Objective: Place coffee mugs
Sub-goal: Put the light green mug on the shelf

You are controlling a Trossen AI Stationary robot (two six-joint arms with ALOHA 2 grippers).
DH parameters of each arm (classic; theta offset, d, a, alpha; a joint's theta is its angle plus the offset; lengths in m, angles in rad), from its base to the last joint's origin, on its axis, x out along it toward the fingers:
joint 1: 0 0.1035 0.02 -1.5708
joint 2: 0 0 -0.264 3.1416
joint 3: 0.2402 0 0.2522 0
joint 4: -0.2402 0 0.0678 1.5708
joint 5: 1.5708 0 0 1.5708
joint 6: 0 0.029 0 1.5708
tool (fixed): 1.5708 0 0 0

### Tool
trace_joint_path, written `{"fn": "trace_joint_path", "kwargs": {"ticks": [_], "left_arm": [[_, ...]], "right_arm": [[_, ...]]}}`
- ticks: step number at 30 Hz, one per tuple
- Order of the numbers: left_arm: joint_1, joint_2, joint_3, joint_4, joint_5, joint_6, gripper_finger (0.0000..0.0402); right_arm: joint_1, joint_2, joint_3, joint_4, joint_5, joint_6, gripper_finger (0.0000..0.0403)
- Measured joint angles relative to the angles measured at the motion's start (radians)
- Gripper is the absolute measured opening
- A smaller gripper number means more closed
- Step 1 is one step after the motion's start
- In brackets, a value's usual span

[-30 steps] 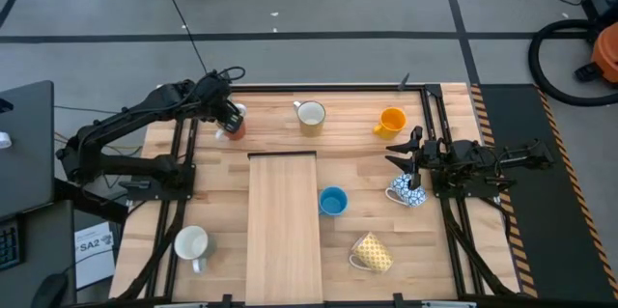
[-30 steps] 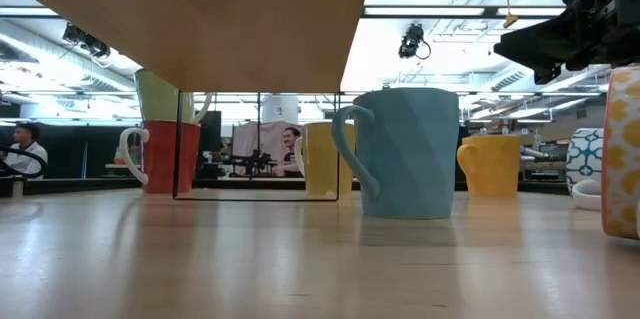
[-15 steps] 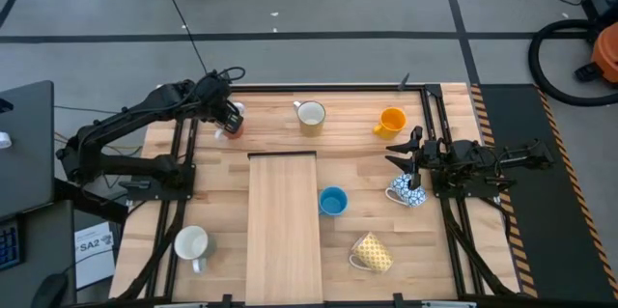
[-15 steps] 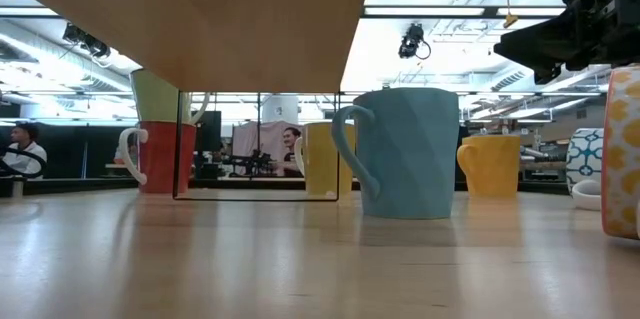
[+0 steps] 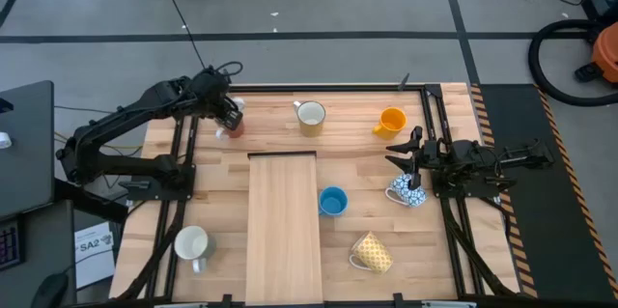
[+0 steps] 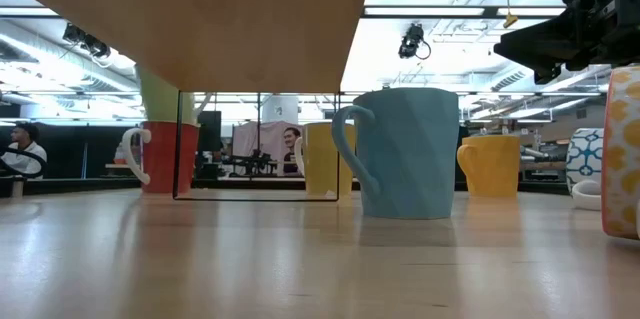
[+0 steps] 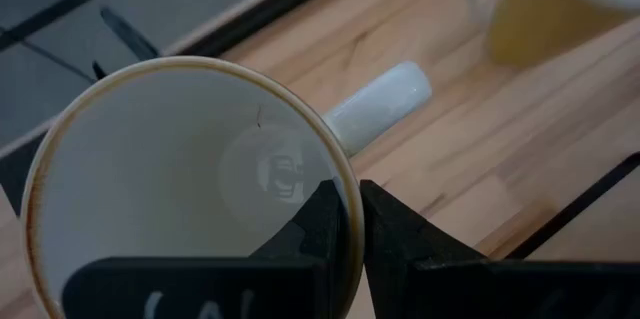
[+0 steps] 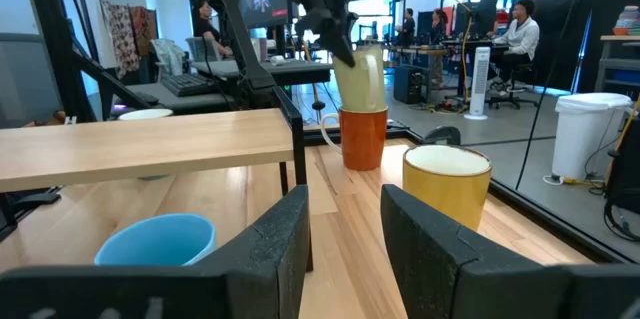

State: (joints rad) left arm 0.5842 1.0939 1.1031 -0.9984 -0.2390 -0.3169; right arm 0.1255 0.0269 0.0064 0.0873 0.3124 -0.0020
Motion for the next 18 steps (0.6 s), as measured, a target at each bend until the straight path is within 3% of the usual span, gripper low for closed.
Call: {"fn": "trace_joint_path", "kwargs": {"ticks": [9,18], "left_arm": [[-0.036,-0.002,0.206,-0.057,0.0,0.014,0.0035],[-0.166,-0.001,0.395,-0.063,0.023,-0.044,0.0035]], "right_arm": [[0.0,0.0,0.0,0.0,0.0,0.0,0.0133],[0.0,0.0,0.0,0.0,0.0,0.0,0.0133]]}}
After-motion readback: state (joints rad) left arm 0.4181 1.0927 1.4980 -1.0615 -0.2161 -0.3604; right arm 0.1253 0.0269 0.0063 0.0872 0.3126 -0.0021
